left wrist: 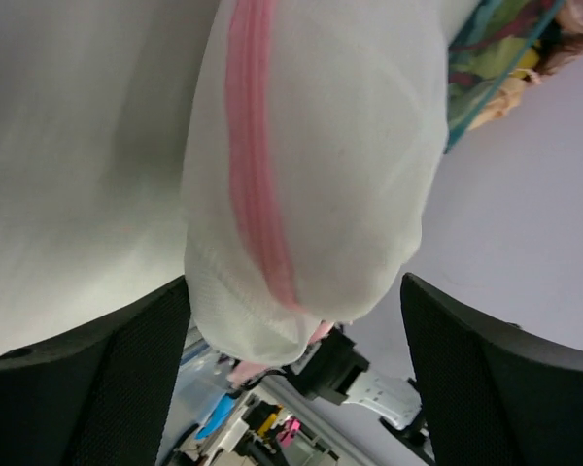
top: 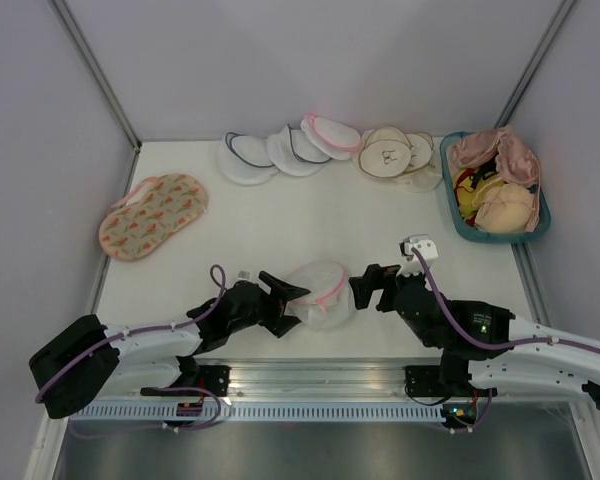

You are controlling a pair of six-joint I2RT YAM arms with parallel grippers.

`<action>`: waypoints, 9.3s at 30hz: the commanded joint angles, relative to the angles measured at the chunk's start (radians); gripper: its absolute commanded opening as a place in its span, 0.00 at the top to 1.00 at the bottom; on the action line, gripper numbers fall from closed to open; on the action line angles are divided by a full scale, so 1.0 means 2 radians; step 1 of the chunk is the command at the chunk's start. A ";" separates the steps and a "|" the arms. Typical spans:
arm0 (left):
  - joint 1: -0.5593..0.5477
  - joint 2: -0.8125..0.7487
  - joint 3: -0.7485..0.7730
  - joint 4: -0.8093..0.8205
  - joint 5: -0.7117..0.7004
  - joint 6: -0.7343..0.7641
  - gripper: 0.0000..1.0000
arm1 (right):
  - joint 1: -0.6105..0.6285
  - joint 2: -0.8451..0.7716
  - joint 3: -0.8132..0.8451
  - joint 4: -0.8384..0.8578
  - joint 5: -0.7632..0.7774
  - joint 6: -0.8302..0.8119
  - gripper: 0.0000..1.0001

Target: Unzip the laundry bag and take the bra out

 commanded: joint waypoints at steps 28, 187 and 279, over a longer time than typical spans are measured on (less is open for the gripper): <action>0.063 -0.007 0.054 -0.047 -0.041 0.087 0.21 | -0.001 -0.017 -0.011 -0.007 0.011 0.011 0.02; 0.299 0.167 0.151 0.016 0.296 0.350 0.98 | -0.025 0.309 0.025 -0.132 -0.022 0.134 0.99; 0.279 0.348 0.344 0.021 0.359 0.413 0.91 | -0.034 0.319 0.000 -0.005 -0.090 0.061 1.00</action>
